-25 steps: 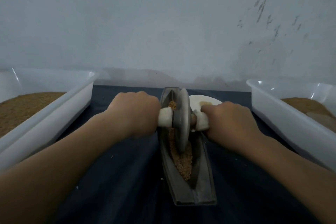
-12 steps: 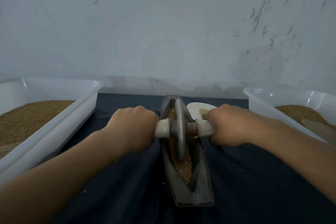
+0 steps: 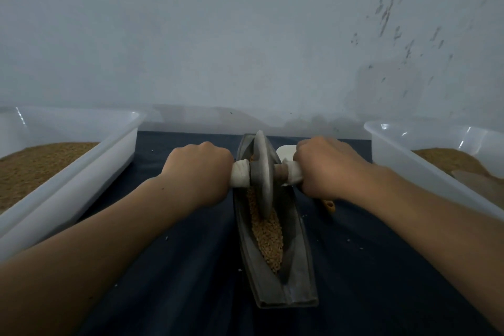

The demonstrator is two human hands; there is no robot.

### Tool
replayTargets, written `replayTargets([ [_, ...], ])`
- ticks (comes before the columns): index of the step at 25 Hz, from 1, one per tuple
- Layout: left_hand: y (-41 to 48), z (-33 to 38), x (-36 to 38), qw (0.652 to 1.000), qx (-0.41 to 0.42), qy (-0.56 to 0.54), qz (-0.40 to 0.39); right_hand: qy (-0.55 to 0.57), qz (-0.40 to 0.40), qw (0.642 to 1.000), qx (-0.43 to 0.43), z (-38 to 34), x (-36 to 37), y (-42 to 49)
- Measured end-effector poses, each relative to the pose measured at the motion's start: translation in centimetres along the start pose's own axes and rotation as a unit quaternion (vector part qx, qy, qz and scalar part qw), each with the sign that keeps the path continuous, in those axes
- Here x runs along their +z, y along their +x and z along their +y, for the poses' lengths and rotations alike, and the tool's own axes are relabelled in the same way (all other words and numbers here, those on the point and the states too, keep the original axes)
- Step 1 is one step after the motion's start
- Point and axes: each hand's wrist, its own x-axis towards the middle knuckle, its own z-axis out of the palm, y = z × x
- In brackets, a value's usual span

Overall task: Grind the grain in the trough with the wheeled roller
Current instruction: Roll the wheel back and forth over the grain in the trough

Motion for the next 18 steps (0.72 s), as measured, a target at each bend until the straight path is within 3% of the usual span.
replayTargets([
  [7, -2.4, -0.7, -1.7, 0.997, 0.070, 0.013, -0.031, 0.051, 0.114, 0.991, -0.057, -0.1, 0.6, -4.7],
  [12, -1.2, -1.0, -1.3, 0.992, 0.092, 0.070, 0.041, 0.097, 0.035, 0.995, 0.013, 0.5, 1.6, -3.8],
  [15, 1.8, -0.5, -0.3, 0.991, 0.074, 0.091, 0.071, 0.069, 0.076, 0.994, 0.031, 0.6, 2.8, -0.6],
  [18, 3.1, -1.0, 0.2, 0.993, 0.056, 0.070, 0.074, 0.057, 0.067, 0.996, 0.033, 0.8, 2.7, 1.8],
])
